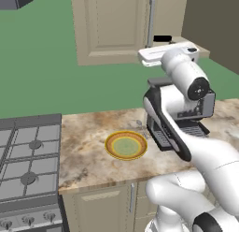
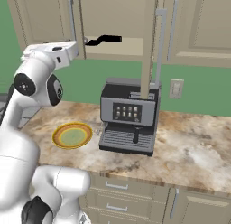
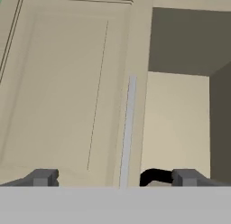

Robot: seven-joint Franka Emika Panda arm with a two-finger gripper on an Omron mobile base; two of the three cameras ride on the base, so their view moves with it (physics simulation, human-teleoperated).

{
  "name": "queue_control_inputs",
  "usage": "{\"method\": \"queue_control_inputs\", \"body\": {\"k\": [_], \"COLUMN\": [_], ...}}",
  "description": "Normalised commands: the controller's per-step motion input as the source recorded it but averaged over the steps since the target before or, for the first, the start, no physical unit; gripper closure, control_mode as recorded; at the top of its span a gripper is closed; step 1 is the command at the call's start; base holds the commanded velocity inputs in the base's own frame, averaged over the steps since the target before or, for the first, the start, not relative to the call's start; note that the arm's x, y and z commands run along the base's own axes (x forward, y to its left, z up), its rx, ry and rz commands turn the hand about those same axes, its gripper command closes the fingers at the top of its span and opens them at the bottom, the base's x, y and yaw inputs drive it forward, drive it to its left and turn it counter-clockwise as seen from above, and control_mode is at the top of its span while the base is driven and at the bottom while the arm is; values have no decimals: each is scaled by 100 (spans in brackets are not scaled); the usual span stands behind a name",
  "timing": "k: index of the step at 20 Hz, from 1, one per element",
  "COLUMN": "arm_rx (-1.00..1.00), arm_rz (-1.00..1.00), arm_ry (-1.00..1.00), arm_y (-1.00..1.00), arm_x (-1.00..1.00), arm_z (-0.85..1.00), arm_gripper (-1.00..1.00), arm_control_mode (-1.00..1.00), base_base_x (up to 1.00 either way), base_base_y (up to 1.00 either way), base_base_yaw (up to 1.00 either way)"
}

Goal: Pick the pan from the cabinet and place it on the stove. Then turn on the stove burner for the pan.

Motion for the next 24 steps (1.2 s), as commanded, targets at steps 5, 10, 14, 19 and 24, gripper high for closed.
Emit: {"method": "queue_control_inputs", "body": {"k": [5,10,14,19,24], "arm_rx": [7,2,0,0,3], "arm_rz": [3,0,0,-4,-7], "arm_ry": [-3,0,2,5,2], "arm_y": [5,0,5,0,0], "arm_x": [32,37,46,25,56], "arm_z": [7,1,0,-1,0], "arm_gripper": [-100,-100,-100,-100,-100], "arm_control_mode": [-100,-100,-100,-100,-100], "base_base_x": [0,0,0,0,0], "base_base_y": [0,0,0,0,0], "base_base_yaw": [0,0,0,0,0]}}
